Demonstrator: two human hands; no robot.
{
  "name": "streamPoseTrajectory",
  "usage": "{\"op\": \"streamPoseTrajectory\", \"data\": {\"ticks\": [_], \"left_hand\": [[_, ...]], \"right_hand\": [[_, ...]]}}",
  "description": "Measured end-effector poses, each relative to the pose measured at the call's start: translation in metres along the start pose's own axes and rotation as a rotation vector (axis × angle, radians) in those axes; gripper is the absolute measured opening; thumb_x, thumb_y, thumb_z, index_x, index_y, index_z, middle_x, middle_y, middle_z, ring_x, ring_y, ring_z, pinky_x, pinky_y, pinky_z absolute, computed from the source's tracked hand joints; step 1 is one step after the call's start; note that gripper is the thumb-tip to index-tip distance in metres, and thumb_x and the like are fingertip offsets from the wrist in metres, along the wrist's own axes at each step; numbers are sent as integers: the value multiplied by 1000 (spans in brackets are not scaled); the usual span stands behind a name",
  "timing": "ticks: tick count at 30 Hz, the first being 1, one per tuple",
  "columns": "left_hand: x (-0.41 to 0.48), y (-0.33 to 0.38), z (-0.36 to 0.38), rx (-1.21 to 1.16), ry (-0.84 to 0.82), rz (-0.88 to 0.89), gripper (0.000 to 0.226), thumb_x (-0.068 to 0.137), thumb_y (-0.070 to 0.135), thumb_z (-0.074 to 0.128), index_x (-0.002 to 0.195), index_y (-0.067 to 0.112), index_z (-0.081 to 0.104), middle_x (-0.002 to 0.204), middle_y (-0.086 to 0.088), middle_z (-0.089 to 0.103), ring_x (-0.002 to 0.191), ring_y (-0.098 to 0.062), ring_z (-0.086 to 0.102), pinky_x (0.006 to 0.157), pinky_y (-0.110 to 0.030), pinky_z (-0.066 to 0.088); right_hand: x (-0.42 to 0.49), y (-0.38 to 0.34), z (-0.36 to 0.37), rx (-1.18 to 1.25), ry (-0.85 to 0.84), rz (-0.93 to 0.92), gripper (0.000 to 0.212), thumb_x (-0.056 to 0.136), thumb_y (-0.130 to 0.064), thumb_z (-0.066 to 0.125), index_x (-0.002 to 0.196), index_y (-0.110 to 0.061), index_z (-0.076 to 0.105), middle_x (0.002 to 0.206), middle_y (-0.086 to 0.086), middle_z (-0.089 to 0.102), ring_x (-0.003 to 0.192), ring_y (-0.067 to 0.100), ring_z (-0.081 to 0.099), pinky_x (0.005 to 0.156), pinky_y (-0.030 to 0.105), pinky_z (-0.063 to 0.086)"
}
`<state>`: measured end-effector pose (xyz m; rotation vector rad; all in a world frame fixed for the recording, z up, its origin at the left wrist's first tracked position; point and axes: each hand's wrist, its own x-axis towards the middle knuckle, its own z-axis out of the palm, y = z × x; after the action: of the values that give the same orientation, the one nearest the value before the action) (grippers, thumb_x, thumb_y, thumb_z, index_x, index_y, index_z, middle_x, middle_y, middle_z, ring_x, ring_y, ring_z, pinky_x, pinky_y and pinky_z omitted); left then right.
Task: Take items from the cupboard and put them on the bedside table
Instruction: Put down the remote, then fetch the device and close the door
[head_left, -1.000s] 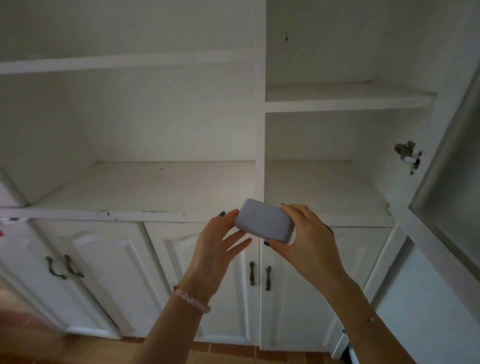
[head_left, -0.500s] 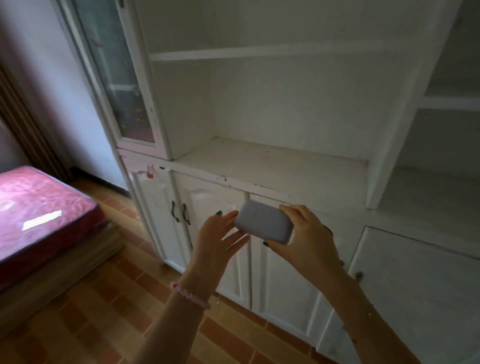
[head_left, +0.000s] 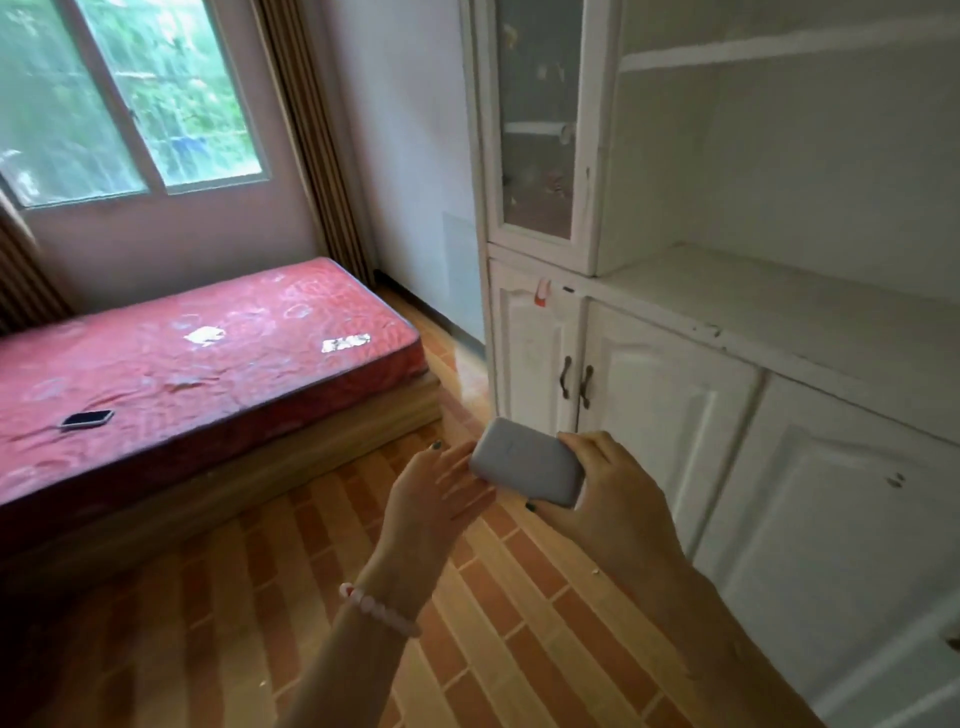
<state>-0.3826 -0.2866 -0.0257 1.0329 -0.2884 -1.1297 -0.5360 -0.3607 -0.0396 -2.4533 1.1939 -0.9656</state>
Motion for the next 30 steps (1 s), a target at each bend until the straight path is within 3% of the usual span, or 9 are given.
{"op": "streamPoseTrajectory", "data": {"ticks": [4, 7, 10, 12, 18, 23, 30], "left_hand": [[-15, 26, -64, -20, 159, 63, 38, 98, 23, 32, 113, -4, 56, 98, -16, 64, 85, -29, 59, 78, -40, 49], [-27, 41, -109, -62, 292, 133, 34, 98, 21, 33, 101, 0, 60, 88, -14, 69, 85, -30, 60, 79, -41, 48], [-38, 54, -148, -65, 417, 171, 39, 95, 26, 39, 113, -1, 59, 106, -20, 66, 98, -34, 60, 90, -45, 46], [-41, 61, -174, -83, 501, 198, 40, 94, 28, 39, 113, 0, 60, 106, -20, 66, 100, -34, 60, 94, -47, 45], [-26, 88, -235, -120, 684, 269, 41, 97, 32, 37, 112, 5, 62, 106, -18, 69, 103, -33, 63, 91, -43, 49], [4, 117, -276, -250, 807, 287, 42, 96, 30, 37, 116, 0, 59, 108, -22, 67, 107, -36, 60, 89, -42, 48], [40, 151, -325, -408, 932, 330, 43, 96, 28, 37, 118, -3, 56, 117, -24, 61, 102, -32, 59, 82, -38, 48]], "right_hand": [[5, -51, 50, 62, -134, -86, 70, 62, -55, 74, 119, -20, 54, 109, -1, 60, 92, 17, 59, 71, 26, 48], [9, -86, 87, 127, -244, -169, 74, 61, -56, 75, 120, -19, 54, 110, 0, 61, 90, 14, 59, 72, 17, 41], [14, -120, 125, 144, -335, -267, 73, 58, -52, 80, 117, -15, 57, 104, 2, 63, 85, 16, 61, 68, 21, 47], [16, -141, 149, 179, -396, -310, 77, 57, -50, 81, 119, -12, 57, 102, 5, 62, 83, 17, 60, 67, 23, 48], [38, -194, 219, 278, -505, -441, 78, 60, -52, 78, 123, -13, 53, 101, 1, 52, 84, 9, 47, 62, 16, 42], [79, -232, 277, 327, -630, -534, 77, 63, -54, 74, 127, -20, 47, 105, -6, 43, 91, 7, 42, 73, 18, 45], [126, -283, 346, 372, -742, -655, 74, 66, -53, 72, 127, -20, 46, 105, -7, 40, 93, 7, 39, 74, 19, 41]]}}
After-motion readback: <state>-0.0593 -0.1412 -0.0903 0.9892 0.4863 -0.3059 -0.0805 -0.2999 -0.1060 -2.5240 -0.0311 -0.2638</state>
